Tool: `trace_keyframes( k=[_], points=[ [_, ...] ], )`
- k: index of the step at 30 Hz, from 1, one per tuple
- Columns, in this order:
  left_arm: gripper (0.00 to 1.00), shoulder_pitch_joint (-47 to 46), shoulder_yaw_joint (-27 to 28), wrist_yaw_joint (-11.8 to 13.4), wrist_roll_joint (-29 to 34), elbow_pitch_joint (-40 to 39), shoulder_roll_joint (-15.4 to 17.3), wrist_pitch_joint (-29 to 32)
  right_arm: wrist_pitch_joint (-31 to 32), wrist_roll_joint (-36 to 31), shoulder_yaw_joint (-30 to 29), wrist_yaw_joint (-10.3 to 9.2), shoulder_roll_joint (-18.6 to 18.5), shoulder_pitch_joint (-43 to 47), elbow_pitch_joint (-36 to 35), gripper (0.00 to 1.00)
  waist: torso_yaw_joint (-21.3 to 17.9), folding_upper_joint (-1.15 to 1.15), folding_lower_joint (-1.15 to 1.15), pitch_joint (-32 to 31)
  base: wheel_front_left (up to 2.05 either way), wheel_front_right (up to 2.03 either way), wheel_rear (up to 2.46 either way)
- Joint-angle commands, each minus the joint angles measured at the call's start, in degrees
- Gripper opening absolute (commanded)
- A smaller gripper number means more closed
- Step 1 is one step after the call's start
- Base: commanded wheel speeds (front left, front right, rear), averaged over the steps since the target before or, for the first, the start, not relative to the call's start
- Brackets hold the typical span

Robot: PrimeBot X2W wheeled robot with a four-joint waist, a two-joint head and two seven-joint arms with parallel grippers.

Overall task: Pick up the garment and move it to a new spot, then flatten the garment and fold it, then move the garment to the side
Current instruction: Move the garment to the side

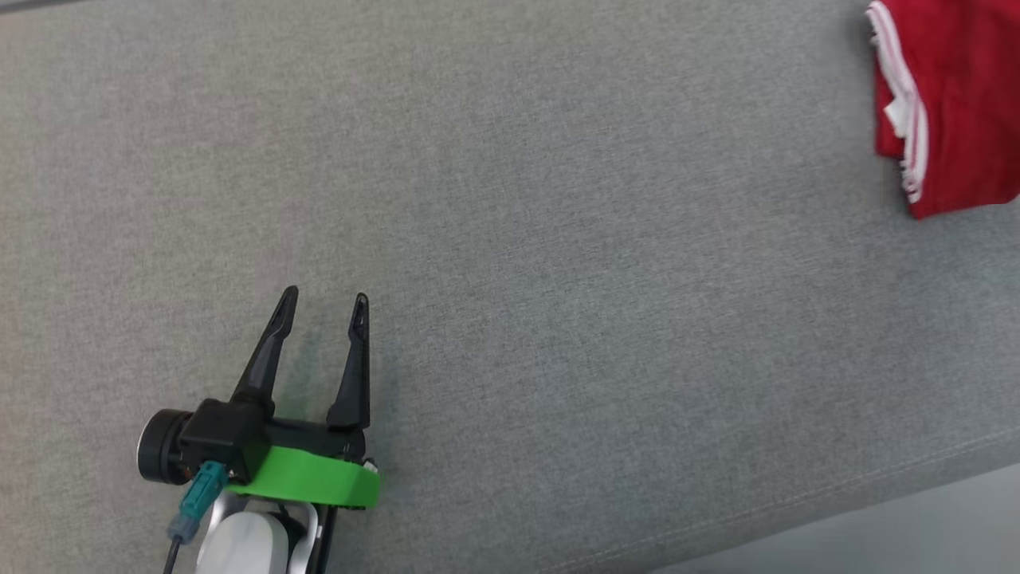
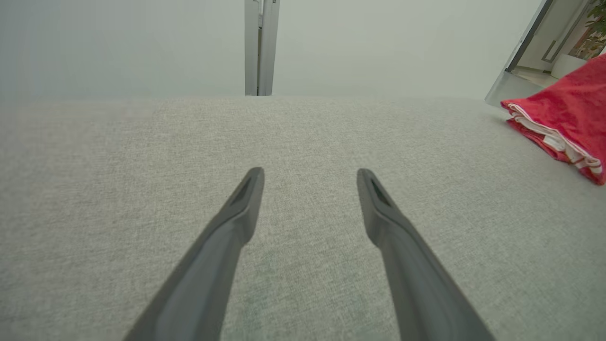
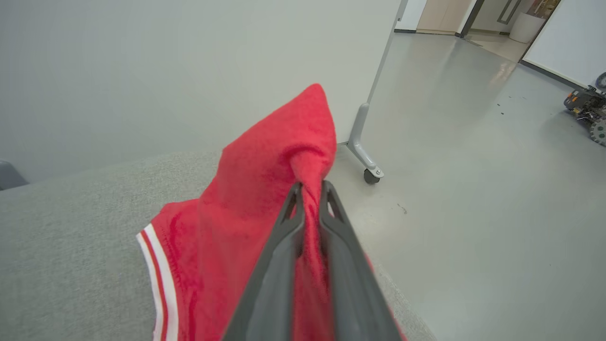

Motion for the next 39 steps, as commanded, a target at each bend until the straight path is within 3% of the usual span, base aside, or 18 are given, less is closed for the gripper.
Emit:
trace_keyframes(
  k=[1, 4, 5, 6, 14, 22, 27, 33, 39],
  points=[
    [1.0, 0.2, 0.5, -0.1, 0.5, 0.1, 0.2, 0.0, -0.2, -1.5, -1.9, -0.11, -0.7, -1.5, 1.1, 0.0, 4.7, 0.0, 0.0, 5.8, 0.0, 0.0, 0.0],
    [1.0, 0.8, 0.9, -0.2, 0.6, -0.1, 0.2, 0.0, -1.2, -5.5, -6.5, -0.11, -2.4, -3.8, 2.7, 0.0, 6.2, 0.0, 0.0, 6.9, 0.0, 0.0, 0.0],
    [1.0, 0.9, 1.0, -0.1, 0.6, -0.2, 0.2, 0.0, -1.6, -6.8, -7.7, -0.11, -2.6, -4.0, 2.9, 0.22, 6.4, 0.0, 0.0, 7.0, 0.0, 0.0, 0.0],
    [1.0, 1.0, 1.3, 0.0, 0.5, -0.3, 0.2, 0.0, -2.1, -8.5, -9.3, -0.11, -2.7, -4.2, 3.1, 1.0, 6.7, 0.0, 0.0, 7.2, 0.0, 0.0, 0.0],
    [1.0, 2.0, 2.5, 0.7, 0.3, -0.7, 0.2, 0.0, -5.6, -20.0, -17.9, -0.11, 0.6, -5.5, -0.3, 1.0, 4.8, 0.0, 0.0, 5.9, 0.0, 0.0, 0.0],
    [1.0, 3.1, 3.2, 0.8, -0.4, -0.2, 0.2, 0.0, -7.8, -24.5, -16.4, -0.11, 6.0, -2.6, -4.2, 1.0, 2.5, 0.0, 0.0, 0.6, 0.0, 0.0, 0.0],
    [1.0, 5.7, 4.3, 1.9, -2.5, -0.7, 0.2, 0.0, -8.1, -19.2, -8.2, -0.11, 10.0, 6.1, -14.0, 1.0, 3.7, 0.0, 0.0, -5.6, 0.0, 0.0, 0.0],
    [1.0, 10.7, 5.8, 3.7, -4.8, -1.9, 0.2, 0.0, -8.1, -7.2, 2.8, -0.11, 10.8, 24.4, -30.8, 1.0, 6.4, 0.0, 0.0, -12.6, 0.0, 0.0, 0.0],
    [1.0, 14.8, 6.0, 4.1, -5.4, -2.4, 0.2, 0.0, -8.1, -2.5, 6.8, -0.11, 13.0, 41.2, -44.4, 1.0, 8.9, 0.0, 0.0, -17.4, 0.0, 0.0, 0.0]
  ],
)
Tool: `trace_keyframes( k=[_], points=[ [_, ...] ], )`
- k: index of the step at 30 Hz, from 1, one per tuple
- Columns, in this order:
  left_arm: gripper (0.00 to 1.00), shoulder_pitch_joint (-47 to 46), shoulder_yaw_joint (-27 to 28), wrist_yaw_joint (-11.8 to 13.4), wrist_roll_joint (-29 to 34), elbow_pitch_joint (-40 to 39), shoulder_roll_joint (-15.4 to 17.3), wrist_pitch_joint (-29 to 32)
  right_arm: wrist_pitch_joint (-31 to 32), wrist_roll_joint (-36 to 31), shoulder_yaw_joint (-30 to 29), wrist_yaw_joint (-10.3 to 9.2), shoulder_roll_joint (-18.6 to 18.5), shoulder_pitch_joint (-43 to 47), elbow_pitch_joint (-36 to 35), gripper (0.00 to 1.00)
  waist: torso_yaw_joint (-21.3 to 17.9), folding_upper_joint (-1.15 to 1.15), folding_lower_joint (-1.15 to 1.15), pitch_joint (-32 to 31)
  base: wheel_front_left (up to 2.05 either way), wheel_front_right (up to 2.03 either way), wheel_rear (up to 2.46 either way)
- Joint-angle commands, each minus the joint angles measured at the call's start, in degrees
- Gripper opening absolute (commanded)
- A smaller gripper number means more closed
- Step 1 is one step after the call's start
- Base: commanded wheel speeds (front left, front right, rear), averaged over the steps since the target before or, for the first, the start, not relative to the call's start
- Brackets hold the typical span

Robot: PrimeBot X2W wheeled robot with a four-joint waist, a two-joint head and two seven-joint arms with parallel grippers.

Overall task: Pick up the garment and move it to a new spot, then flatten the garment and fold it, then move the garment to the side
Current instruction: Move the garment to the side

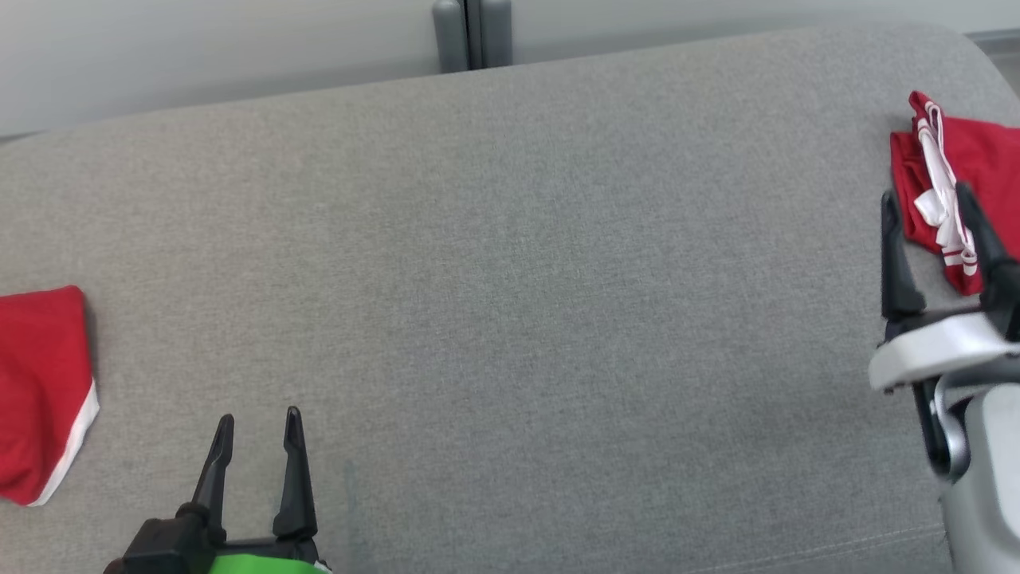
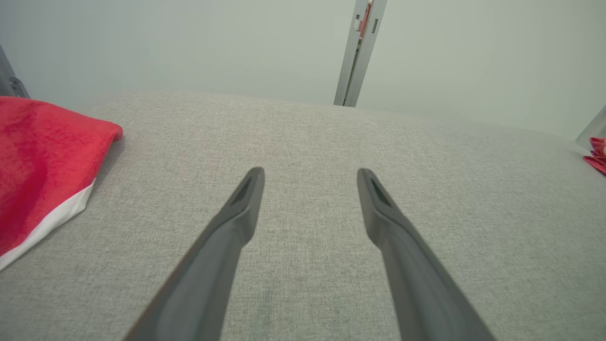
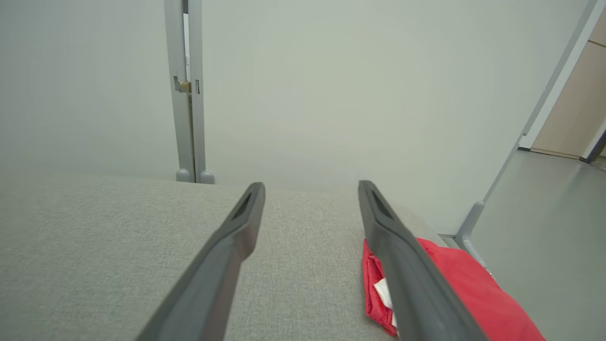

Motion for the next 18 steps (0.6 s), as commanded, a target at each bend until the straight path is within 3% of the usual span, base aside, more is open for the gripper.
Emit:
trace_keyframes(
  k=[1, 8, 18],
  points=[
    [1.0, 1.4, 0.5, 0.3, -0.4, -0.2, 0.1, 0.0, -0.1, 0.2, 0.5, -0.11, 1.1, 3.4, -1.9, 1.0, 3.3, 0.0, 0.0, -5.4, 0.0, 0.0, 0.0],
    [1.0, 5.6, 1.9, 0.5, 0.0, -0.6, 0.1, 0.0, -0.1, -1.0, 3.3, -0.1, 6.6, 17.2, -8.5, 1.0, 4.3, 0.0, 0.0, -9.8, 0.0, 0.0, 0.0],
    [1.0, 9.0, 3.4, -1.0, -0.3, -0.3, 0.1, 0.0, -0.1, -1.8, 3.1, -0.11, 10.6, 25.7, -9.0, 1.0, 3.9, 0.0, 0.0, -12.3, 0.0, 0.0, 0.0]
  ],
)
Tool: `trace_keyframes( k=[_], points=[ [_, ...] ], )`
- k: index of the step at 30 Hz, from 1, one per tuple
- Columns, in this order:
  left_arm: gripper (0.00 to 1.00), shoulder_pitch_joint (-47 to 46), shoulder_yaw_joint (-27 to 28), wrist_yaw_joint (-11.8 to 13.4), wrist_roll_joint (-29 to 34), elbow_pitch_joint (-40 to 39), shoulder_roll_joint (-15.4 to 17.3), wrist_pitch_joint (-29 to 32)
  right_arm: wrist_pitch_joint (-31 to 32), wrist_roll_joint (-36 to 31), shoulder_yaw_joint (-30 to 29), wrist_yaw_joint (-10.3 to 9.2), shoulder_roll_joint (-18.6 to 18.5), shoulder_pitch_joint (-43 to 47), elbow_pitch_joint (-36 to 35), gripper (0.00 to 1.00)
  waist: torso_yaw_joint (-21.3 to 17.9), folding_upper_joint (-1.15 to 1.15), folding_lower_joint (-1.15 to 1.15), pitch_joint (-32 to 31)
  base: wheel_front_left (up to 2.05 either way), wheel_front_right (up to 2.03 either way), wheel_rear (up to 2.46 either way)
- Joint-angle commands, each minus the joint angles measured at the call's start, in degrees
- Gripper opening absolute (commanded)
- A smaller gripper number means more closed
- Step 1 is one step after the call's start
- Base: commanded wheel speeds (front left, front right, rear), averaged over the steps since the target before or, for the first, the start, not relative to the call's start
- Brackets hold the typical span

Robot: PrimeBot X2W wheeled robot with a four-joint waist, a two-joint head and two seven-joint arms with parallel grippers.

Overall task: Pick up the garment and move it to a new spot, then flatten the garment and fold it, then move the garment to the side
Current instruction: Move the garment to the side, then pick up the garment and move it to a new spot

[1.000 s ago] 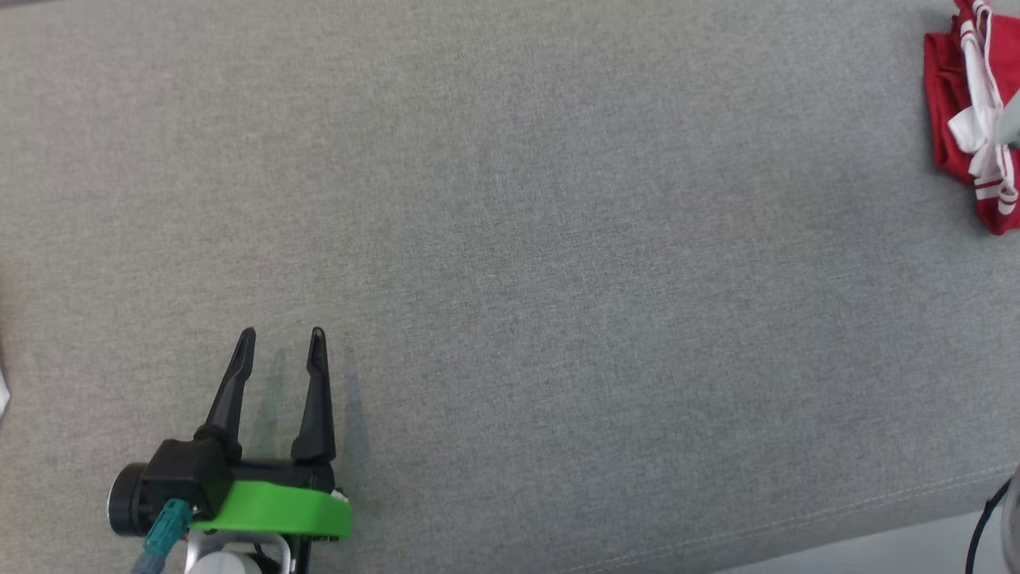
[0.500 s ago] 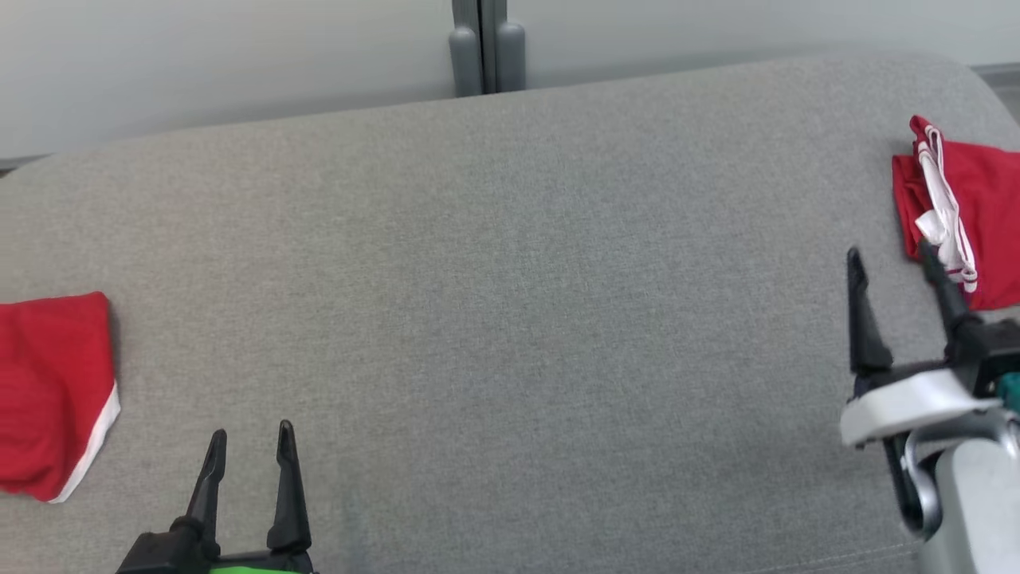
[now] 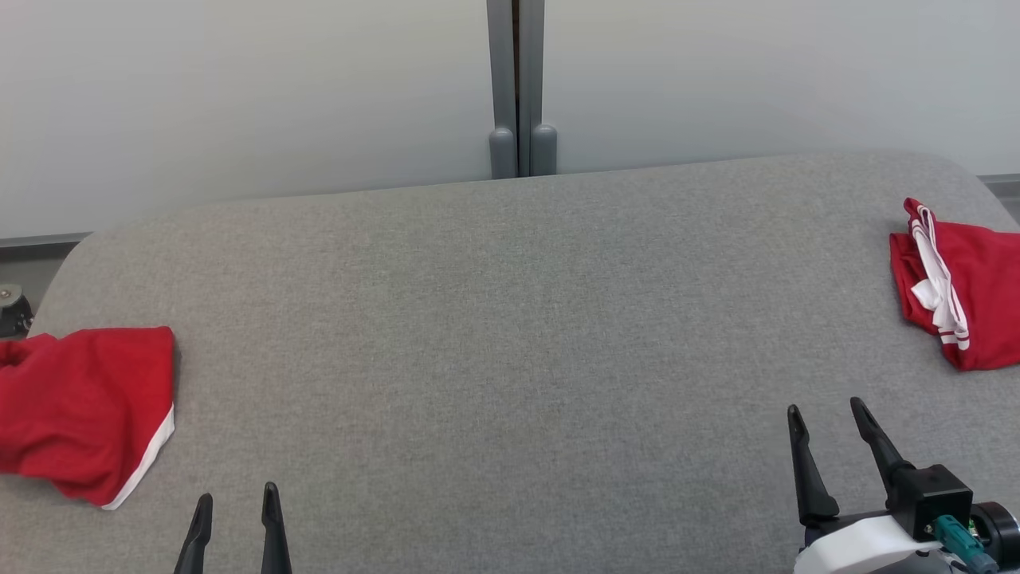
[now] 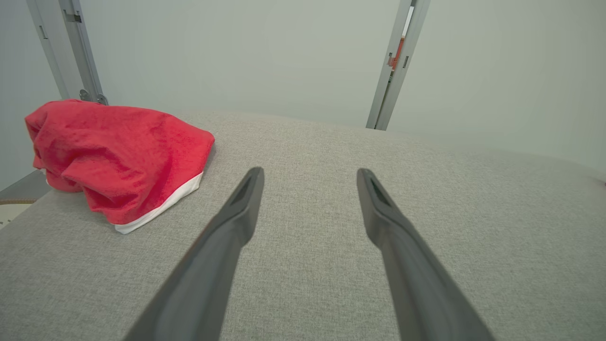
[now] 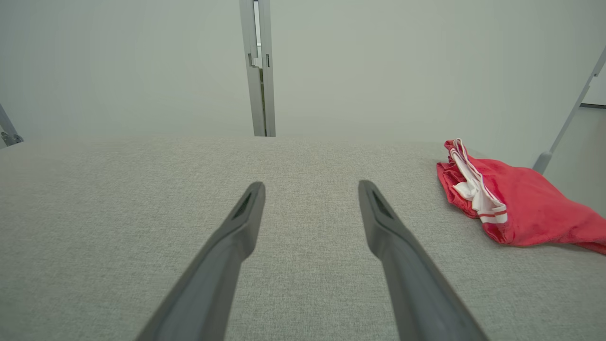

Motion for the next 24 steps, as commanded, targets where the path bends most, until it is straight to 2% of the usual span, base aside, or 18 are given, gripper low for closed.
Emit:
trace_keyframes(
  k=[1, 19, 24],
  points=[
    [1.0, 0.8, 0.2, -0.5, -0.3, 0.1, 0.1, 0.0, -0.1, -0.3, 0.1, -0.11, 0.2, 0.6, 0.2, 1.0, -0.1, 0.0, 0.0, -0.3, 0.0, 0.0, 0.0],
    [1.0, 0.2, -0.4, -1.0, -0.3, 1.1, 0.1, 0.0, -0.1, 0.9, 1.1, -0.11, 0.6, -0.1, 1.0, 1.0, -0.1, 0.0, 0.0, 0.1, 0.0, 0.0, 0.0],
    [1.0, -0.9, -0.5, -1.5, 0.7, 1.3, 0.1, 0.0, -0.1, 1.2, 0.6, -0.11, 0.6, 0.9, 0.2, 1.0, 2.5, 0.0, 0.0, -0.3, 0.0, 0.0, 0.0]
  ],
)
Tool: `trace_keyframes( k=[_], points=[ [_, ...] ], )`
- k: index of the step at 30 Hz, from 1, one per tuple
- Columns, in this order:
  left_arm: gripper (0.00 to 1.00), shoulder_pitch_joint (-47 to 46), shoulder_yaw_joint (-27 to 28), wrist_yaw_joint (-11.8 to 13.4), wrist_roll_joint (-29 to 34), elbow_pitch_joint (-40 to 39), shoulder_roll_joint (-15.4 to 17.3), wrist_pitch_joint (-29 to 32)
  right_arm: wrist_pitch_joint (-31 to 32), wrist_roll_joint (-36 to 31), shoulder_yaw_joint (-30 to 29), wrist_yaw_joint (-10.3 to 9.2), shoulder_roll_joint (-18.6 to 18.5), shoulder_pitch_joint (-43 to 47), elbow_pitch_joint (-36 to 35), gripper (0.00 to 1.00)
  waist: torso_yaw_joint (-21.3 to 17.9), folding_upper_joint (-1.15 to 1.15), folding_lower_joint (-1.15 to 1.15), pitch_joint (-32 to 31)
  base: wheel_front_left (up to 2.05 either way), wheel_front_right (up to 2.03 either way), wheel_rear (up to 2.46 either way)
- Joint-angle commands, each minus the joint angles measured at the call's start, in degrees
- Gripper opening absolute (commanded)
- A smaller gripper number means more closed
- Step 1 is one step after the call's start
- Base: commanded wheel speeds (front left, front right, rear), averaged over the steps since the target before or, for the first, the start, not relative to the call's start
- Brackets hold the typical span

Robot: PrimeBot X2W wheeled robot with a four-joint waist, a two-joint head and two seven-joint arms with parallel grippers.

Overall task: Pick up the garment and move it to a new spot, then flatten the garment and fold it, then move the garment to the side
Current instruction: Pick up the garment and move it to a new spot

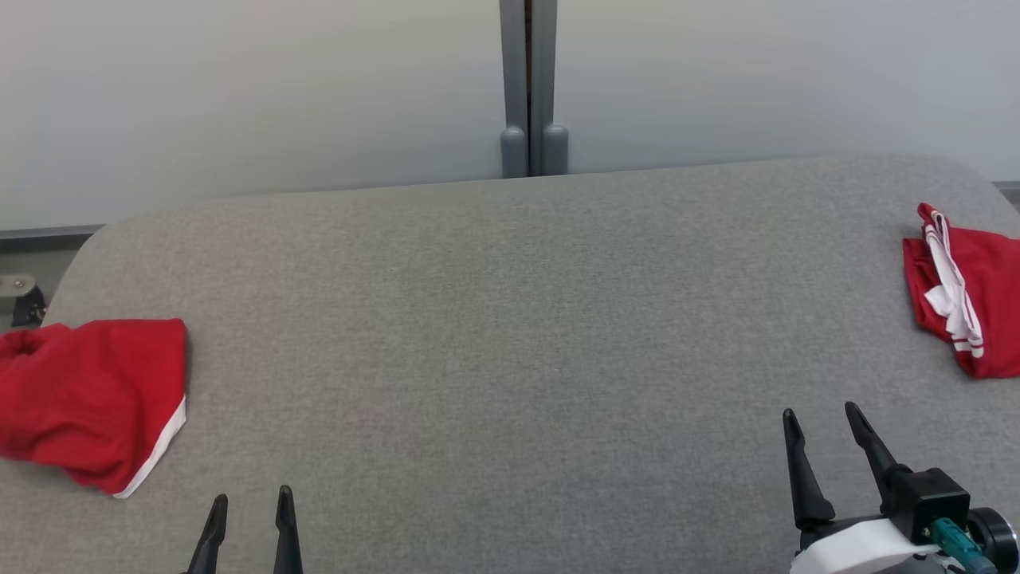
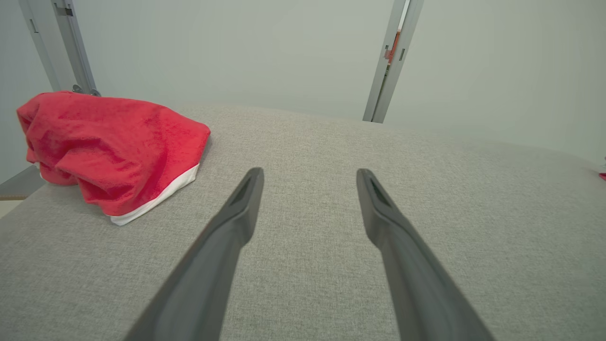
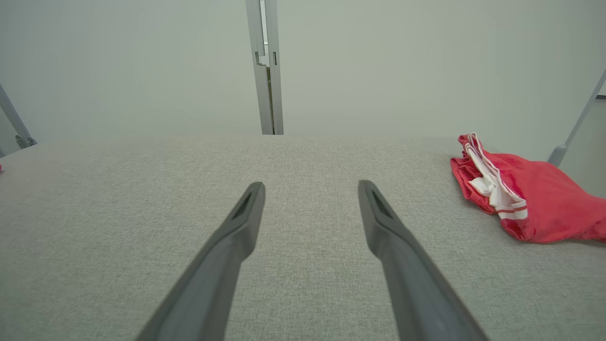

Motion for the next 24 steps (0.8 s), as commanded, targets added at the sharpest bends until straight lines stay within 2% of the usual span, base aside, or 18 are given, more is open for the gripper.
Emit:
trace_keyframes(
  k=[1, 4, 13, 19, 24],
  points=[
    [1.0, -0.9, -0.1, -0.3, 0.3, 0.1, 0.1, 0.0, -0.1, 0.5, 0.0, -0.11, 0.0, 1.2, -0.4, 1.0, 2.8, 0.0, 0.0, -0.7, 0.0, 0.0, 0.0],
    [1.0, -0.8, 0.2, -0.3, 0.8, 0.0, 0.2, 0.0, -0.1, 1.2, 1.2, -0.11, 0.0, 1.9, -0.5, 1.0, 6.7, 0.0, 0.0, -1.5, 0.0, 0.0, 0.0],
    [1.0, 3.2, 3.1, -0.5, 2.1, -0.8, 0.2, 0.0, -0.1, 4.0, 5.7, -0.11, 0.0, 1.0, -0.2, 1.0, 21.8, 0.0, 0.0, -3.7, 0.0, 0.0, 0.0],
    [1.0, 5.1, 5.3, -0.5, 1.4, -2.5, 0.1, 0.0, -0.1, 4.2, 7.7, -0.11, -0.1, -0.2, 0.7, 1.0, 24.0, 0.0, 0.0, -2.9, 0.0, 0.0, 0.0],
    [1.0, 4.2, 5.1, -0.6, 1.2, -2.6, 0.1, 0.0, -0.1, 4.3, 7.9, -0.11, -0.1, 0.7, 1.0, 1.0, 22.6, 0.0, 0.0, -2.3, 0.0, 0.0, 0.0]
  ],
)
